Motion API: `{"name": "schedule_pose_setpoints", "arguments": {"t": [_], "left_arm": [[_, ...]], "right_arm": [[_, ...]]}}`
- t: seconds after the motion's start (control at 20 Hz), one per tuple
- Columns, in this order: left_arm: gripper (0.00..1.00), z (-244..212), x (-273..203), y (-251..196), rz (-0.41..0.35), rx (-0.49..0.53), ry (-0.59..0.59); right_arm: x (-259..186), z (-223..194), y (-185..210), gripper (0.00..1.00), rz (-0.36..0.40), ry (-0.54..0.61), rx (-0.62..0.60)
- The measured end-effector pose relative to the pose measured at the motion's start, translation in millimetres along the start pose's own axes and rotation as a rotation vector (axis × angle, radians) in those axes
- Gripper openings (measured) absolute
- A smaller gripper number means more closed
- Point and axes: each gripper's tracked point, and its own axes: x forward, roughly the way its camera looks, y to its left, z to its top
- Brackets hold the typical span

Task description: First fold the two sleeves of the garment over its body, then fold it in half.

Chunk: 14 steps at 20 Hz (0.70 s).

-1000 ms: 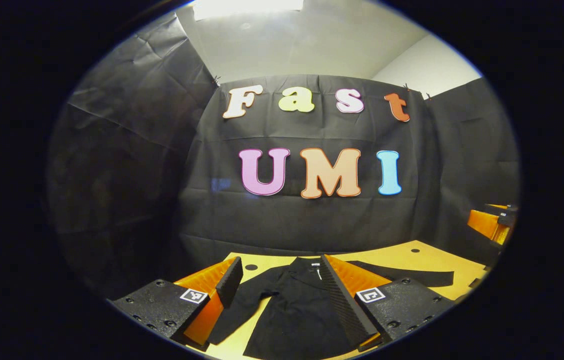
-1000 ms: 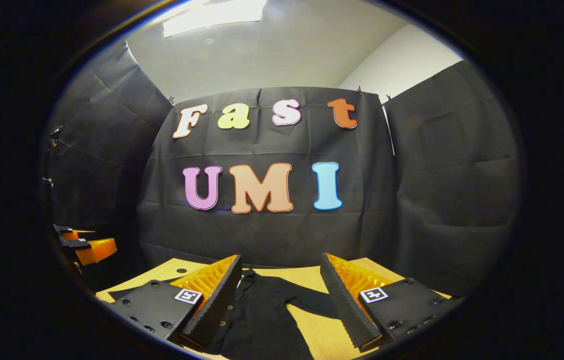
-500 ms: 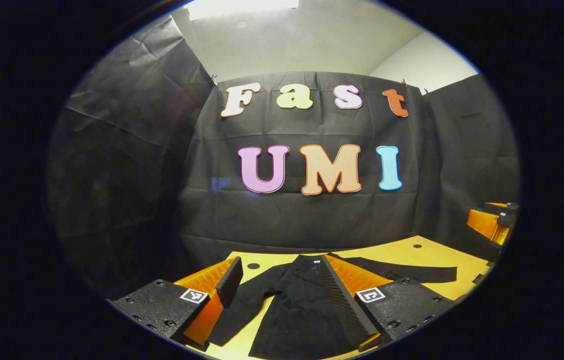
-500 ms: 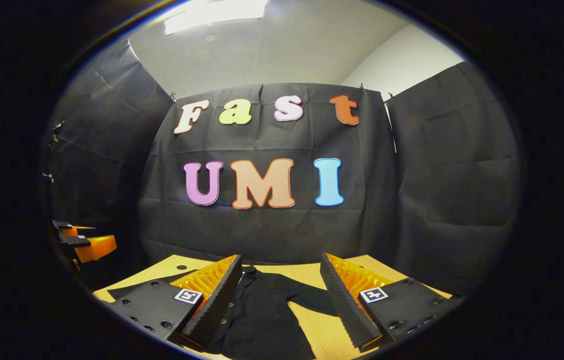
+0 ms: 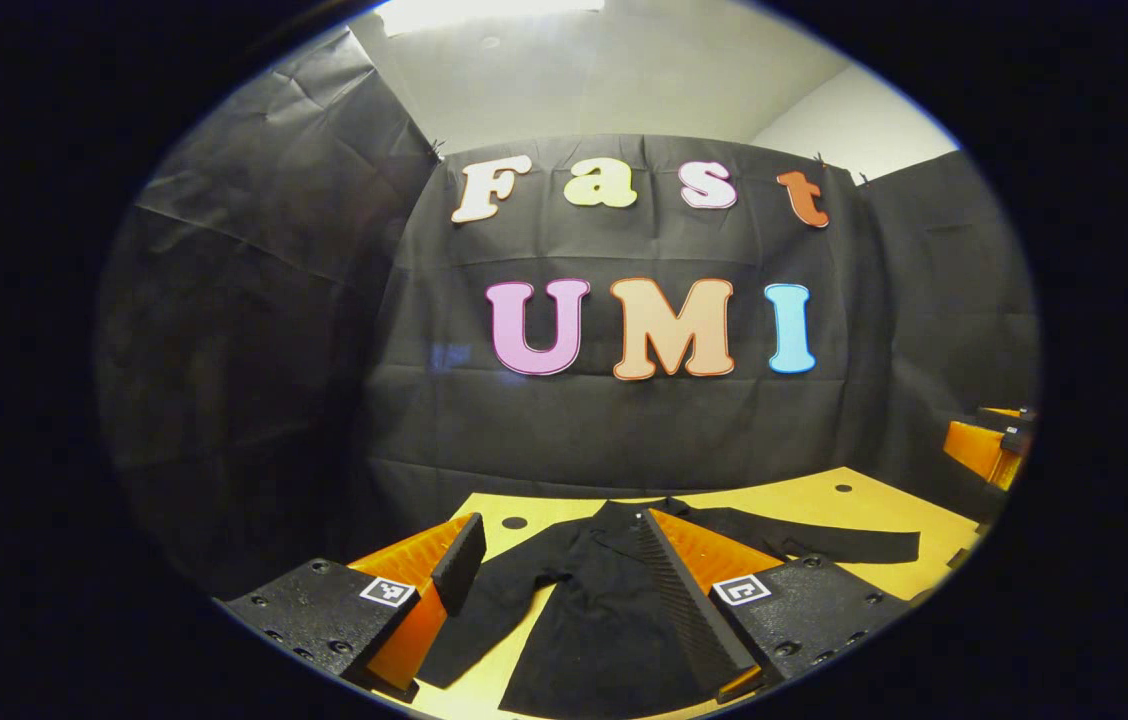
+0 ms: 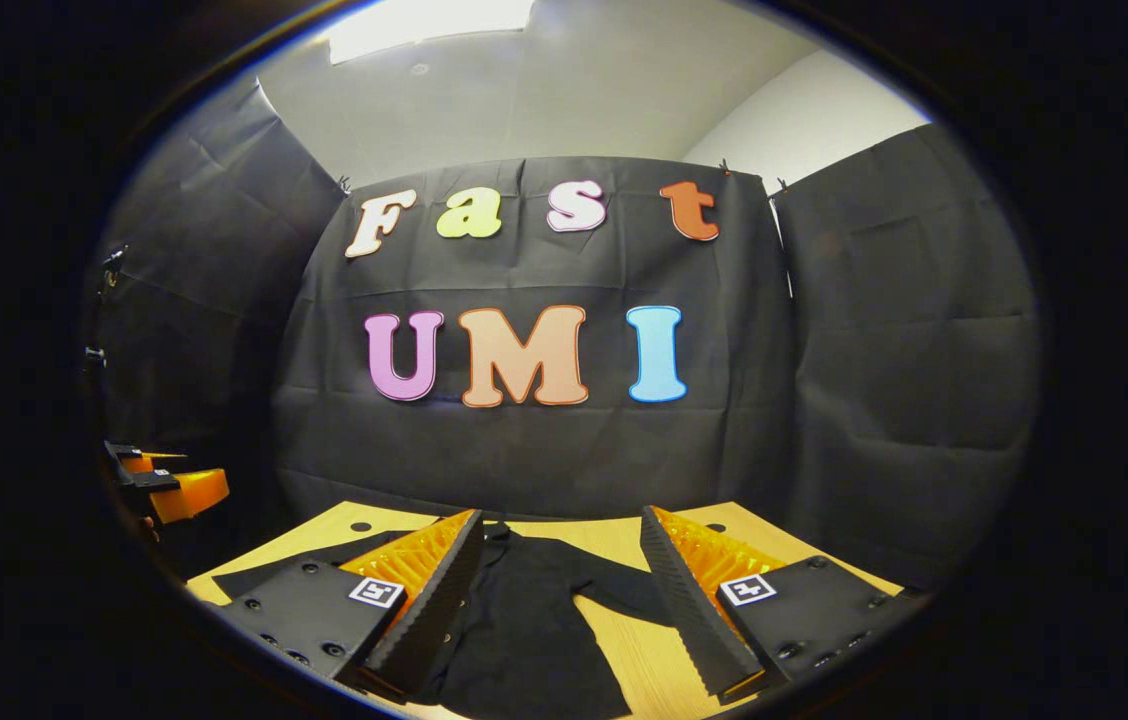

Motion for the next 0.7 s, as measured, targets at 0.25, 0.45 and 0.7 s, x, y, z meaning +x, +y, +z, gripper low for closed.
{"name": "schedule_pose_setpoints", "arguments": {"t": [0.25,0.45,0.7], "left_arm": [[0.92,-2.1,2.0,-1.3,-0.015,0.017,0.005],[0.92,-1.1,3.4,-1.8,-0.027,0.020,0.002],[0.92,-4.2,2.6,3.2,-0.029,0.023,0.005]], "right_arm": [[2.6,-4.3,8.0,1.00,0.013,0.017,-0.013],[1.7,-3.4,11.8,1.00,0.010,0.014,-0.010],[1.3,-5.6,16.5,1.00,0.007,0.014,-0.008]]}}
